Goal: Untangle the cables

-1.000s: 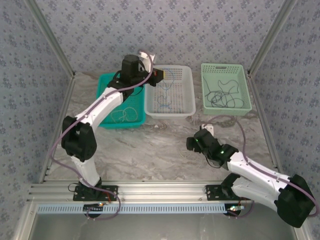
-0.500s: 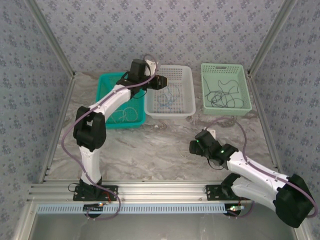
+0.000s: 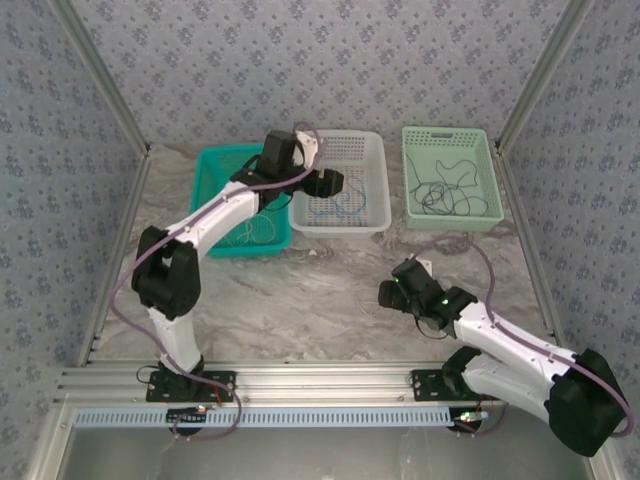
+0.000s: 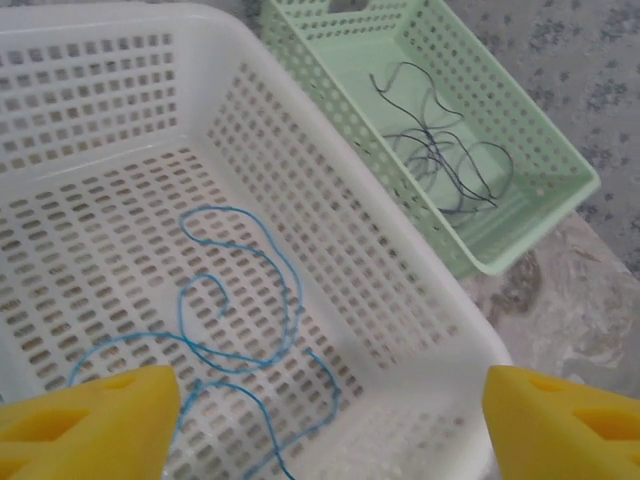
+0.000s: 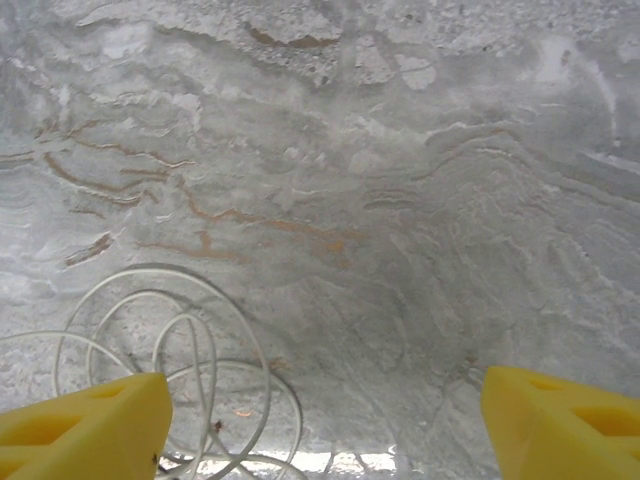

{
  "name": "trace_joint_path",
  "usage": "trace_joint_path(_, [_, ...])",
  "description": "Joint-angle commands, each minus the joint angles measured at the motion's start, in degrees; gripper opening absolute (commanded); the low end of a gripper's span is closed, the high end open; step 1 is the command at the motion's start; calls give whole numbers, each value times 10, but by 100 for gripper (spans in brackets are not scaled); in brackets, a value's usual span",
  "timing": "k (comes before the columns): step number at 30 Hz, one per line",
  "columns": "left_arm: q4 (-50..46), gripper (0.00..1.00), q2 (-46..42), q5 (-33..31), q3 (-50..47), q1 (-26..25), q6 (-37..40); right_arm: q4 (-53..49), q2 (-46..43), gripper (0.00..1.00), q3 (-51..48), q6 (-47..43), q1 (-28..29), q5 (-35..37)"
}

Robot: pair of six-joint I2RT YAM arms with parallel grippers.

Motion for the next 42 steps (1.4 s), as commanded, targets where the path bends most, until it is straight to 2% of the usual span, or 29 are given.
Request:
trace_joint_path(1, [52, 85, -73, -17, -59, -21, 51, -15, 0, 85, 13, -8, -12, 1])
trace_joint_path(6, [97, 99, -155, -37, -173, -54, 82, -13, -9, 92, 13, -10, -25, 30])
trace_joint_path(11, [112, 100, -204, -60, -252, -88, 90, 12, -19, 94, 11, -17, -31, 30])
trace_joint_path(13, [132, 99, -220, -97, -286, -106, 81, 18, -19, 93, 11, -20, -31, 30])
trace_joint_path(16, [177, 99, -233, -120, -336, -134, 71, 29, -19, 93, 8, -19, -32, 27])
trace_joint_path(20, [163, 99, -235, -166, -360, -176, 80, 29, -20, 93, 9, -16, -32, 29])
trace_joint_path(25, [162, 97, -244, -144, -398, -196, 82, 24, -22, 93, 6, -11, -34, 43])
trace_joint_path(34, [101, 86, -183, -119, -371, -277, 167, 18, -25, 95, 0, 9, -56, 37])
trace_joint_path(42, [27, 76, -80, -119, -276, -285, 244, -22, -87, 95, -8, 10, -85, 35])
